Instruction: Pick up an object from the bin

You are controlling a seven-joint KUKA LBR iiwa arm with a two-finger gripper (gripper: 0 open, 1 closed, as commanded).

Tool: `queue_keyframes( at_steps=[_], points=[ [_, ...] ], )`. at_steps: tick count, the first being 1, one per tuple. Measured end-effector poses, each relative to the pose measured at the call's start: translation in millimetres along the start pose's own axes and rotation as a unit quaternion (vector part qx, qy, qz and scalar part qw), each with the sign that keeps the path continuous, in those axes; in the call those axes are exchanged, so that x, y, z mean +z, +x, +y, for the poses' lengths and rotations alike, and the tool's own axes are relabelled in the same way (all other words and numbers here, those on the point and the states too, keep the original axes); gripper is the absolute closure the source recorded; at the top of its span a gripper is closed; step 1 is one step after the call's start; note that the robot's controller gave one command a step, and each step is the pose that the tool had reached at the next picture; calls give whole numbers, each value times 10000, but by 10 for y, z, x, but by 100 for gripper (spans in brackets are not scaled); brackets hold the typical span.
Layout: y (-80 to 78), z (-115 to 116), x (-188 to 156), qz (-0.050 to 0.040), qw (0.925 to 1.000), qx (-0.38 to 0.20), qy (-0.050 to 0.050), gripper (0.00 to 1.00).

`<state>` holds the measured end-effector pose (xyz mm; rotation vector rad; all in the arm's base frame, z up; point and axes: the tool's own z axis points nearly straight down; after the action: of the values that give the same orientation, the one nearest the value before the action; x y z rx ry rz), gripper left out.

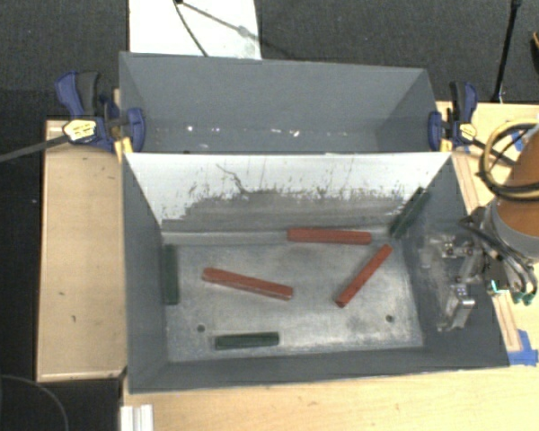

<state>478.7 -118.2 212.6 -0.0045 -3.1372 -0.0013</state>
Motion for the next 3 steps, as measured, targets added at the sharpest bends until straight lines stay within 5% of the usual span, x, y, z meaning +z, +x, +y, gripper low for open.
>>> queue_keyframes(
  at_steps=[1,2,3],
  points=[
    [-418,369,1461,-10,9992,-409,-4,0],
    [-1144,552,1382,-64,9981,-616,4,0],
    [-1118,538,1388,-38,9980,-628,6,100]
  ],
)
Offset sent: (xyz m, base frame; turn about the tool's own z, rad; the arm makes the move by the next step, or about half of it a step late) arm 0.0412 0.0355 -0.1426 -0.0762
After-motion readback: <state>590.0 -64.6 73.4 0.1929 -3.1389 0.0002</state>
